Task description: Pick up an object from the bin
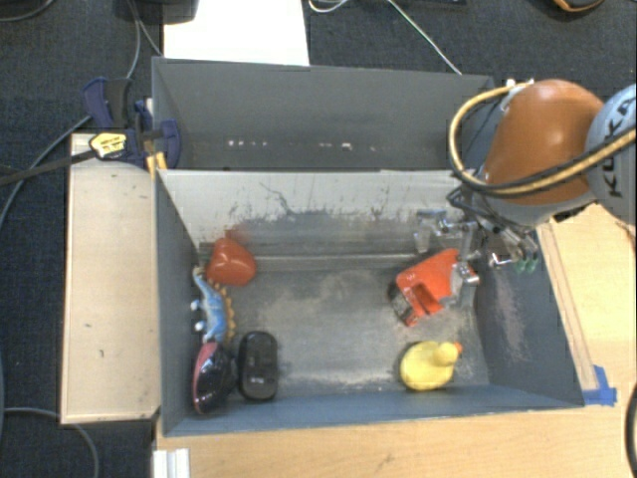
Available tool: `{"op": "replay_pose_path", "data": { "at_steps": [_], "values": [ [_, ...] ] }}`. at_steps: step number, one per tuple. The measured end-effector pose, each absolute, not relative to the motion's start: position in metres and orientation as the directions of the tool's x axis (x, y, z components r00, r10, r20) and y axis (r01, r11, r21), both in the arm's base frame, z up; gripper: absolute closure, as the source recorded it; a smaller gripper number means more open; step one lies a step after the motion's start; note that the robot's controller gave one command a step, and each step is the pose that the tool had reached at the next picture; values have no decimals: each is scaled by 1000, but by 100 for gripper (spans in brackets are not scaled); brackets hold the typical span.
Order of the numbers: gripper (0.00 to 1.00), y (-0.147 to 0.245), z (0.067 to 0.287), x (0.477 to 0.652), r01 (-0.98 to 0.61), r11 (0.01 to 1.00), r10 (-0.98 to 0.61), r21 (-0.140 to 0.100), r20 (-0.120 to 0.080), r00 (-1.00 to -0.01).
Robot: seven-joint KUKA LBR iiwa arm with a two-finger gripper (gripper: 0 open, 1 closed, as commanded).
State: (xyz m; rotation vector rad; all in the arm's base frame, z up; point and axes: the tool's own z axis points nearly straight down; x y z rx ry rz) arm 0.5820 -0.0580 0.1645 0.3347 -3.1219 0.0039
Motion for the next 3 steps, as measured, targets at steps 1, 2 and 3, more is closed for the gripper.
{"op": "replay_pose_path", "data": {
  "at_steps": [1,2,3],
  "values": [
    [0,-73,107,593,-3,1000,-3,1,4,-1000],
    [100,-78,81,588,-49,999,-49,0,-9,-999],
    [100,-78,81,588,-48,999,-48,1,-9,-999]
  ]
}}
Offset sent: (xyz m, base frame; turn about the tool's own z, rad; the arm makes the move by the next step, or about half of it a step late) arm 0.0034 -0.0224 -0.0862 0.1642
